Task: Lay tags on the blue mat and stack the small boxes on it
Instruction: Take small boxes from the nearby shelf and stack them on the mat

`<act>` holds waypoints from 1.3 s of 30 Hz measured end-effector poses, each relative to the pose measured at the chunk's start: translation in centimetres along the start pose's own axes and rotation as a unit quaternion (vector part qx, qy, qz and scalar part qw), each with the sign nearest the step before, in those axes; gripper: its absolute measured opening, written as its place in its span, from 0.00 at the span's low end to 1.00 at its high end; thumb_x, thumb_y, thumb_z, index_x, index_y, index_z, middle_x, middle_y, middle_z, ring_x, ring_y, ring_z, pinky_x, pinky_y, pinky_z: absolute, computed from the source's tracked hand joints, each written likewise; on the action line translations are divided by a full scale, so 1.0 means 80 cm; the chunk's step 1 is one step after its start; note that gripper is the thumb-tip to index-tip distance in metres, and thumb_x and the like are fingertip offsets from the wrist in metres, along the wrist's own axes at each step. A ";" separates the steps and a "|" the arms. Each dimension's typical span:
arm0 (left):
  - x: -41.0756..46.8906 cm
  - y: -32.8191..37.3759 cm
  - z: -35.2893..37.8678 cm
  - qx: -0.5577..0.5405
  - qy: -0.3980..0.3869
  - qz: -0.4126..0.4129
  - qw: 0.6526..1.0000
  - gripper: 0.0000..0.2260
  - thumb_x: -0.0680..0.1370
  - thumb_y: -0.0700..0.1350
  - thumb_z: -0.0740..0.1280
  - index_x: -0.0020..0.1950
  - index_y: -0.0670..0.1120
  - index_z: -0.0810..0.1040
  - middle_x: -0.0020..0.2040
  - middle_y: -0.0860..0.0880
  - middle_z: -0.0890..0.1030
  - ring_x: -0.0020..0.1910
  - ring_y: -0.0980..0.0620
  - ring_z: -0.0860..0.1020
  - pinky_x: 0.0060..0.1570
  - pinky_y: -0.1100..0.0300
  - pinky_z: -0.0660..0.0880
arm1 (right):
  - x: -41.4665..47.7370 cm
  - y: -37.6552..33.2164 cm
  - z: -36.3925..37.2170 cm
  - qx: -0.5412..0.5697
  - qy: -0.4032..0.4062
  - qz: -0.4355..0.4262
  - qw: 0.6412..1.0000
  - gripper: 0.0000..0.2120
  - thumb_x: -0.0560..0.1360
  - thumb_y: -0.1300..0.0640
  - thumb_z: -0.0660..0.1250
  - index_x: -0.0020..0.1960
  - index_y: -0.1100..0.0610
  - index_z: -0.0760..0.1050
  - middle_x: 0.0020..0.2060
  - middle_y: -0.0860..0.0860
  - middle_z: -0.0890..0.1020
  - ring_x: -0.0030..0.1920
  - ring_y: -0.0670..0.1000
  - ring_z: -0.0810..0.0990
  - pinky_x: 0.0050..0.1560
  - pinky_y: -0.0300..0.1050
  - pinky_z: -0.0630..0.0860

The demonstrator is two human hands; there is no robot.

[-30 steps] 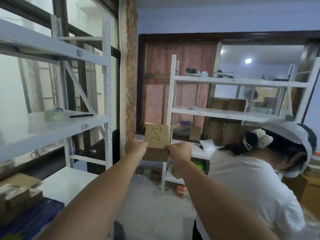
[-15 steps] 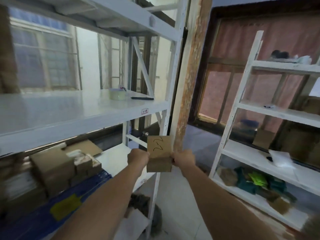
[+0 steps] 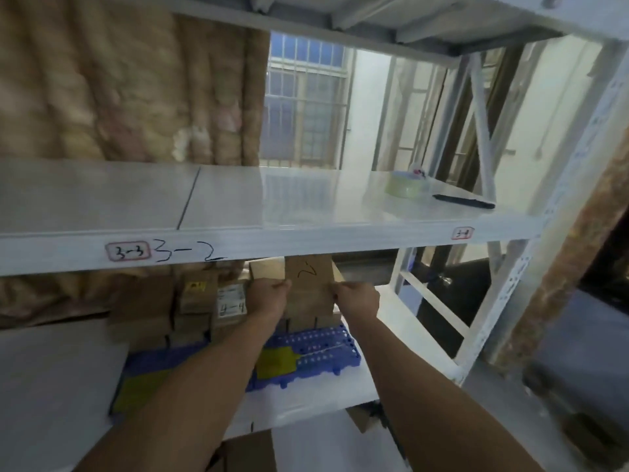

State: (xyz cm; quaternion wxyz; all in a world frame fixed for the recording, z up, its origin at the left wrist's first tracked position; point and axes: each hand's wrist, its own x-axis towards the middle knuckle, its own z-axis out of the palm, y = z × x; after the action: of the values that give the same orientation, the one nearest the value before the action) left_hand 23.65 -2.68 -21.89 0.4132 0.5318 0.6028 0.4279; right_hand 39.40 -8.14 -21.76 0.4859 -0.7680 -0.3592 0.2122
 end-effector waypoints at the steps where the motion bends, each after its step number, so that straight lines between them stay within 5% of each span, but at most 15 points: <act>1: 0.010 -0.002 -0.007 -0.003 0.013 0.002 1.000 0.14 0.77 0.48 0.73 0.54 0.38 0.84 0.50 0.42 0.84 0.50 0.43 0.82 0.45 0.56 0.76 | 0.005 -0.007 0.012 0.006 -0.009 -0.009 1.000 0.09 0.73 0.50 0.72 0.40 0.54 0.86 0.36 0.51 0.85 0.40 0.53 0.83 0.46 0.43 0.77; 6: 0.047 0.001 -0.023 -0.019 0.029 -0.004 0.999 0.10 0.80 0.49 0.69 0.47 0.44 0.85 0.44 0.42 0.84 0.42 0.43 0.82 0.42 0.53 0.79 | 0.038 -0.031 0.051 -0.004 -0.039 -0.033 0.999 0.16 0.74 0.49 0.69 0.33 0.57 0.82 0.32 0.54 0.82 0.37 0.55 0.80 0.39 0.44 0.73; 12: 0.130 -0.036 0.007 -0.107 0.036 -0.050 0.992 0.18 0.73 0.51 0.72 0.60 0.44 0.82 0.56 0.43 0.83 0.53 0.43 0.82 0.57 0.47 0.81 | 0.083 -0.034 0.082 0.003 -0.029 -0.040 0.999 0.11 0.76 0.50 0.69 0.51 0.56 0.84 0.47 0.56 0.85 0.51 0.59 0.82 0.49 0.46 0.76; 17: 0.124 -0.016 0.036 -0.076 0.048 -0.050 0.995 0.08 0.81 0.47 0.65 0.46 0.45 0.79 0.46 0.44 0.81 0.44 0.45 0.80 0.37 0.56 0.80 | 0.116 -0.023 0.078 -0.017 -0.014 -0.028 0.999 0.13 0.77 0.51 0.68 0.54 0.59 0.82 0.47 0.54 0.83 0.50 0.56 0.81 0.46 0.43 0.69; 20: 0.133 -0.010 0.051 -0.062 0.053 -0.051 0.995 0.08 0.82 0.44 0.62 0.45 0.44 0.76 0.42 0.45 0.76 0.40 0.47 0.75 0.35 0.60 0.72 | 0.130 -0.016 0.074 -0.025 -0.008 -0.030 0.999 0.10 0.78 0.54 0.67 0.53 0.59 0.81 0.46 0.53 0.82 0.48 0.53 0.80 0.46 0.43 0.70; 24: 0.150 -0.010 0.067 -0.010 0.010 -0.099 0.995 0.16 0.84 0.46 0.58 0.36 0.51 0.64 0.36 0.53 0.65 0.37 0.54 0.67 0.27 0.71 0.61 | 0.147 -0.008 0.071 -0.032 -0.010 -0.024 0.999 0.08 0.80 0.58 0.63 0.51 0.58 0.81 0.42 0.52 0.80 0.44 0.52 0.78 0.43 0.41 0.69; 26: 0.153 -0.010 0.082 -0.004 -0.002 -0.103 0.995 0.18 0.85 0.44 0.57 0.34 0.48 0.61 0.35 0.51 0.65 0.34 0.55 0.65 0.24 0.66 0.62 | 0.153 -0.003 0.063 -0.037 -0.015 -0.023 0.999 0.05 0.78 0.58 0.66 0.45 0.55 0.79 0.42 0.52 0.81 0.44 0.52 0.81 0.41 0.41 0.74; 29: 0.155 -0.008 0.111 0.033 -0.016 -0.088 0.995 0.18 0.82 0.48 0.58 0.34 0.49 0.58 0.37 0.48 0.67 0.31 0.54 0.60 0.36 0.59 0.66 | 0.174 0.016 0.057 -0.009 0.019 -0.039 0.999 0.11 0.76 0.57 0.68 0.36 0.51 0.73 0.42 0.57 0.83 0.47 0.59 0.83 0.49 0.54 0.81; 32: 0.154 -0.008 0.136 0.088 -0.052 -0.085 0.991 0.17 0.81 0.51 0.58 0.36 0.53 0.55 0.36 0.51 0.60 0.31 0.56 0.56 0.48 0.57 0.64 | 0.184 0.032 0.048 -0.009 0.015 -0.027 0.999 0.10 0.75 0.55 0.68 0.36 0.52 0.74 0.41 0.56 0.83 0.45 0.59 0.82 0.52 0.56 0.82; 36: 0.130 0.017 0.160 0.126 -0.089 -0.020 0.988 0.17 0.85 0.40 0.56 0.35 0.47 0.63 0.35 0.50 0.65 0.31 0.55 0.62 0.27 0.68 0.63 | 0.196 0.048 0.038 0.009 0.026 -0.008 1.000 0.13 0.74 0.57 0.69 0.31 0.56 0.75 0.36 0.59 0.83 0.41 0.61 0.83 0.47 0.52 0.79; 39: 0.138 0.009 0.170 0.157 -0.072 -0.019 0.985 0.18 0.84 0.39 0.57 0.34 0.46 0.63 0.34 0.49 0.66 0.31 0.53 0.64 0.27 0.65 0.63 | 0.205 0.055 0.035 0.016 0.030 -0.001 0.999 0.13 0.74 0.56 0.70 0.32 0.57 0.76 0.35 0.57 0.83 0.40 0.59 0.82 0.46 0.49 0.78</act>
State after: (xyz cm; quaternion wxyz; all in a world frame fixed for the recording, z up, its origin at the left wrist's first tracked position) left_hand 35.78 9.39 -25.68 0.3751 0.6078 0.6414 0.2802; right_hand 49.73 4.79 -26.59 0.5088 -0.7662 -0.3413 0.1940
